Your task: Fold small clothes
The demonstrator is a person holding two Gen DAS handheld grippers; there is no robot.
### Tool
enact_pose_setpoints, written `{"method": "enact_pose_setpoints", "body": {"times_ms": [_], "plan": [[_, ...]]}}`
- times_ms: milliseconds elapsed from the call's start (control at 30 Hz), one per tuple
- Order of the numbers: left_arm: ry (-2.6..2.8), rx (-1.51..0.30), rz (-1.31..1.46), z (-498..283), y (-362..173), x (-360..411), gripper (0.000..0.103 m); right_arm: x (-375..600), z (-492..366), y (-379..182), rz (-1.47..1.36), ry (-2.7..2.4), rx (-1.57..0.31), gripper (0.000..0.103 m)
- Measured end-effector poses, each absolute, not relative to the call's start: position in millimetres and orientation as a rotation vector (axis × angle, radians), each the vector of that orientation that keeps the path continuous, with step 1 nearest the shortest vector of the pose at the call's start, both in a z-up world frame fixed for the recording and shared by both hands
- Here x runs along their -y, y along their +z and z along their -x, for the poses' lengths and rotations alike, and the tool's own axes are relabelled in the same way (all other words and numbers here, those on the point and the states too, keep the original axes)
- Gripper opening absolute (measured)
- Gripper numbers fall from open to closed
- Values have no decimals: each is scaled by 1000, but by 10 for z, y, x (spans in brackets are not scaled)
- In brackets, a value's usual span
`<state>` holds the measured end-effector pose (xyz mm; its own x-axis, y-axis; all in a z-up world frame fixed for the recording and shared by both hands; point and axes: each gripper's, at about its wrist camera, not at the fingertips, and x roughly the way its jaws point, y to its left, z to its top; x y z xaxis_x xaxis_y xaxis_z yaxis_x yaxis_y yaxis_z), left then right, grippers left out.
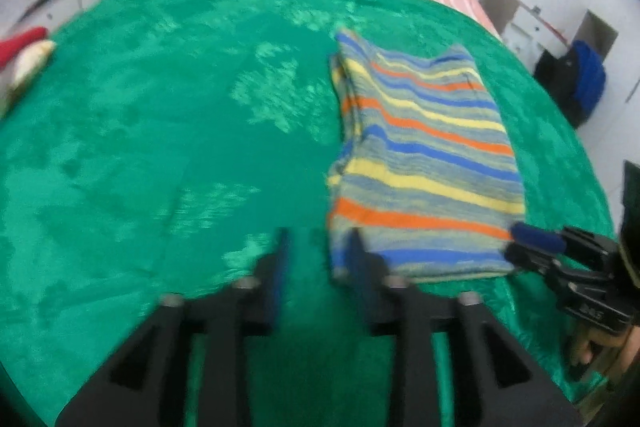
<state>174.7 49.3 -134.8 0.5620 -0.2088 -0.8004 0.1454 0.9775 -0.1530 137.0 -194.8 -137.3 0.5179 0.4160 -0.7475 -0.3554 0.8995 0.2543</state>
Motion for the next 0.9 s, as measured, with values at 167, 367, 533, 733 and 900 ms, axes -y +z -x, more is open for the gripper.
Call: {"method": "enact_pose_setpoints", "body": {"times_ms": [167,367,533,733,900], "plan": [[-149,-902,16,-1621,-1186,-546,63,1932,-1038,-1234,-85,438,-864,68],[-114,-868,-55,-1569,-1092,-515,68,1979,-901,-1292,-97,407,-890,68],[-105,-856,-77,-1521,-1054,-512,70,2035,-819,-1305,-116,389,-889,68],[-212,-856,8,-1654,-1050,-612,93,2114,-764,-1273,-131,371,-875,68],[-409,-953,161,-2367,-1140,-633,97,2434,-1046,-1197,-318,338,-855,72]]}}
